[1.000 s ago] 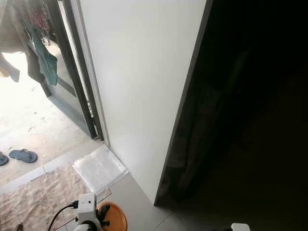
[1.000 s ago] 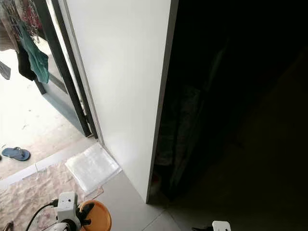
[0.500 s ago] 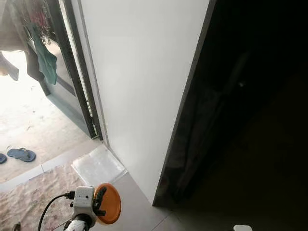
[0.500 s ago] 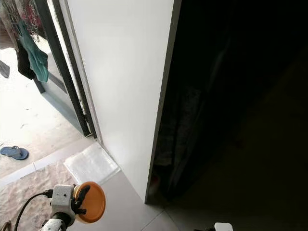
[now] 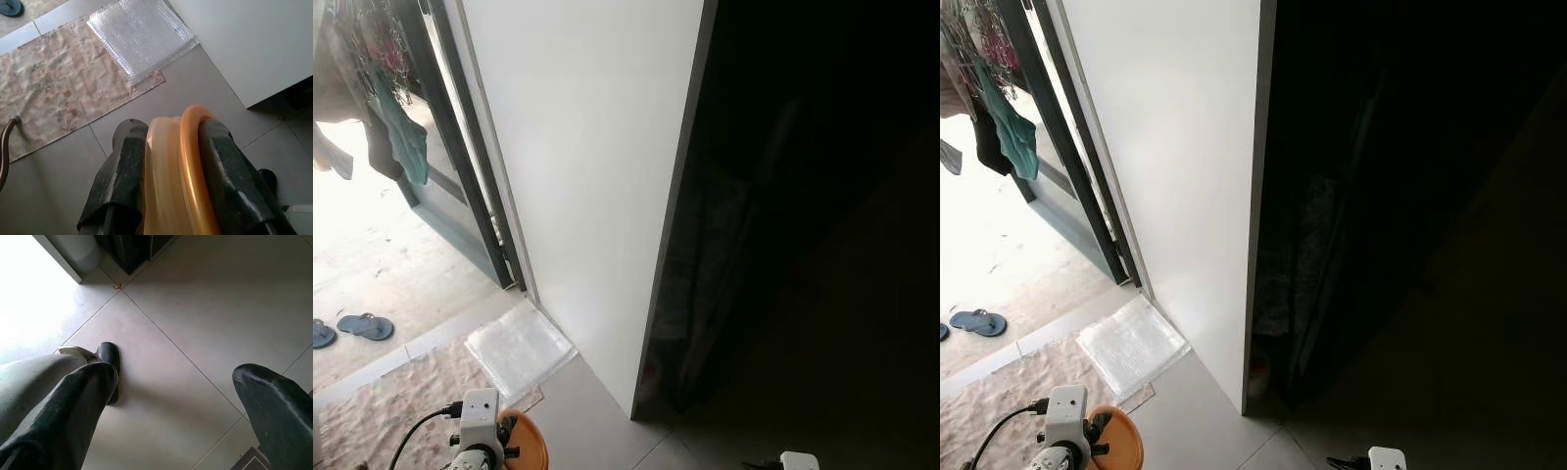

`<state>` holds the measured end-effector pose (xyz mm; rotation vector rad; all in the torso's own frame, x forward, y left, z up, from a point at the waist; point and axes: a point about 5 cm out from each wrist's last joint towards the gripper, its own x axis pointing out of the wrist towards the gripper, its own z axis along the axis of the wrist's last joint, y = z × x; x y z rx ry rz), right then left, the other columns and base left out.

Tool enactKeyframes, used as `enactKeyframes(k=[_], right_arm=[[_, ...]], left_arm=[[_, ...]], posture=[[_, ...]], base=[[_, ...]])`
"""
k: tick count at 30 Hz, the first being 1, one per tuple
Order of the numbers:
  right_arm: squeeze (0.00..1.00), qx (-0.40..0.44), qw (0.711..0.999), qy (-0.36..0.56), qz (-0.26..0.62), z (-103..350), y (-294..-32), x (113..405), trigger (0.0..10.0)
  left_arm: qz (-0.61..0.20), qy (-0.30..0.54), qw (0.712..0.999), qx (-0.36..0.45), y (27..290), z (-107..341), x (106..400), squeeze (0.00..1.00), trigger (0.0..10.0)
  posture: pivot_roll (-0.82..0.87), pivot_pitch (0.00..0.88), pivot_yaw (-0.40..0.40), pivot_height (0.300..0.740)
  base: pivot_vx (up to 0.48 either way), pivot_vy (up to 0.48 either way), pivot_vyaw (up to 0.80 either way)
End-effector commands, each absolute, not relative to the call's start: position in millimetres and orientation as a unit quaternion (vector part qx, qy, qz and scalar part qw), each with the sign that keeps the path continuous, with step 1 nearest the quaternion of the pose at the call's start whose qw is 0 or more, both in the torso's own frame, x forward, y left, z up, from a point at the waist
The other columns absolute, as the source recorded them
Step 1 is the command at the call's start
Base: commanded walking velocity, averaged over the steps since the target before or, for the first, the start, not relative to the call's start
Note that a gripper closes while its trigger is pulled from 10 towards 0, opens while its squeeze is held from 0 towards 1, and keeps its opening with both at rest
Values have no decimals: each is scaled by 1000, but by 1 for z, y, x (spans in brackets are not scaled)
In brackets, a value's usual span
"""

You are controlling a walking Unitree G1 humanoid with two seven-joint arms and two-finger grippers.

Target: Restocking fridge

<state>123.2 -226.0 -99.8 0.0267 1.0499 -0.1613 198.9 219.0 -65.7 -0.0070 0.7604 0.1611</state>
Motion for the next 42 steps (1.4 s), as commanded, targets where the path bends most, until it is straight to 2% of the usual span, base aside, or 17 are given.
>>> enactKeyframes(k=[1,11,12,14,18,20,26,34,39,42], right_arm=[[0,21,869,486,-92,-99,-225,125,10000],[0,-4,905,411,-111,-90,-228,135,10000],[0,-22,922,372,-106,-78,-234,157,10000],[0,-54,960,257,-92,-37,-246,221,10000],[0,-66,967,231,-87,-29,-248,228,10000],[0,-65,978,183,-83,-16,-246,239,10000],[0,-84,990,91,-67,-1,-244,229,10000],[0,-67,993,46,-87,2,-236,207,10000],[0,-61,992,78,-73,-8,-232,207,10000],[0,-37,987,119,-99,-17,-242,208,10000]], left_arm=[[102,390,915,-12,226,-69,193,0,10000],[117,425,897,-25,230,-79,174,0,10000],[118,426,896,-26,230,-79,173,0,10000],[120,425,896,-32,229,-79,173,0,10000],[123,427,895,-35,229,-80,173,0,10000],[120,427,896,-34,230,-79,173,0,10000],[129,434,891,-36,235,-80,169,0,10000],[136,448,883,-39,244,-82,160,0,10000],[132,455,880,-37,248,-83,156,0,10000],[131,456,879,-42,245,-84,155,0,10000]], posture=[[-164,0,-1,740],[-194,0,14,740],[-187,0,13,740],[-171,0,6,740],[-164,0,-1,740],[-168,0,-6,740],[-174,0,-9,740],[-206,0,4,740],[-203,0,1,740],[-201,0,-6,740]], base=[[0,0,0],[0,0,0],[0,0,0],[0,0,0],[0,0,0],[0,0,0],[0,0,0],[0,0,0],[0,0,0],[0,0,0]])
